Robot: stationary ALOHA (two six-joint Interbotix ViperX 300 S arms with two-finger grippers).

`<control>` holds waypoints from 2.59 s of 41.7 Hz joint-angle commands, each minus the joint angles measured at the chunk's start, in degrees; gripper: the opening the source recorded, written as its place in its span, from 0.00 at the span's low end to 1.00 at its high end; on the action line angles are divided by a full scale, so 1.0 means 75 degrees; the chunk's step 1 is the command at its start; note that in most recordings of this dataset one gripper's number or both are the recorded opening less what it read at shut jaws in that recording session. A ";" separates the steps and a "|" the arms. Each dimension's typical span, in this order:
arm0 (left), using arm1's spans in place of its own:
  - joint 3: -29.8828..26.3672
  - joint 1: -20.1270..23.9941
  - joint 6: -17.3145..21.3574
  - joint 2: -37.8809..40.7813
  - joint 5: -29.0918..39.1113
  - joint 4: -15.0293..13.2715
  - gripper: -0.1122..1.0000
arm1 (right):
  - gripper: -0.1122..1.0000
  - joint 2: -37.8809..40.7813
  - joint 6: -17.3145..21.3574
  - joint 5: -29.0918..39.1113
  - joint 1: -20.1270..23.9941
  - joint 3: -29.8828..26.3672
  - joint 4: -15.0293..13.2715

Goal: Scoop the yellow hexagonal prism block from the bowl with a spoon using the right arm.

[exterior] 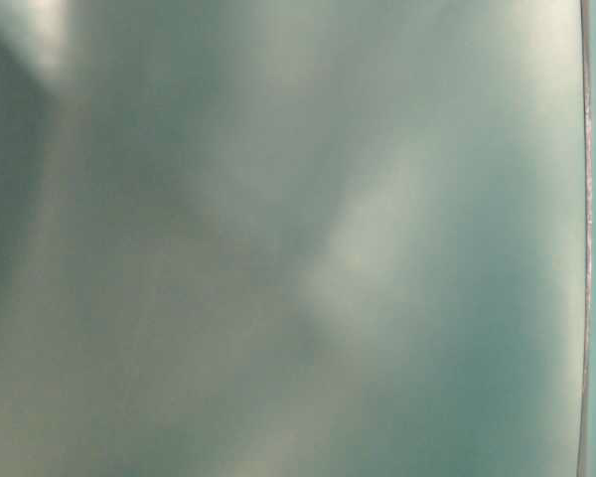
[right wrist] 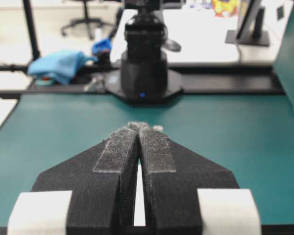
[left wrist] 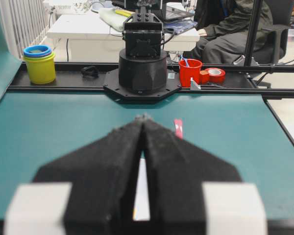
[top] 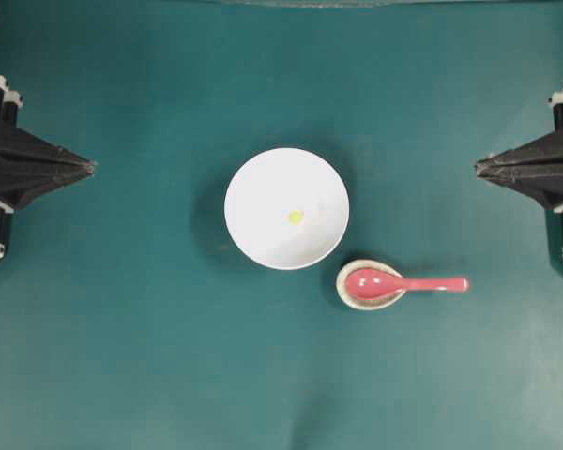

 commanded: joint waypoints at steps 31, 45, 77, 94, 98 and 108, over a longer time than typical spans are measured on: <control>-0.0176 0.0000 0.0117 0.0023 0.0141 0.0105 0.10 | 0.11 0.0094 0.0012 0.0258 -0.0047 -0.0187 0.0012; -0.0176 0.0047 0.0129 0.0012 0.0176 0.0117 0.10 | 0.46 0.0293 0.0047 0.0246 -0.0035 -0.0141 0.0070; -0.0164 0.0152 0.0117 0.0012 0.0328 0.0117 0.10 | 0.57 0.3633 0.0059 -0.1582 0.0375 0.0059 0.1055; -0.0164 0.0152 0.0129 0.0023 0.0363 0.0117 0.10 | 0.57 0.4805 0.0070 -0.2695 0.1441 0.0504 0.1898; -0.0164 0.0152 0.0117 0.0035 0.0363 0.0117 0.10 | 0.57 0.5004 0.0070 -0.3094 0.1863 0.0727 0.2227; -0.0152 0.0152 0.0117 0.0035 0.0375 0.0117 0.10 | 0.57 0.5590 0.0059 -0.3645 0.2602 0.0949 0.2848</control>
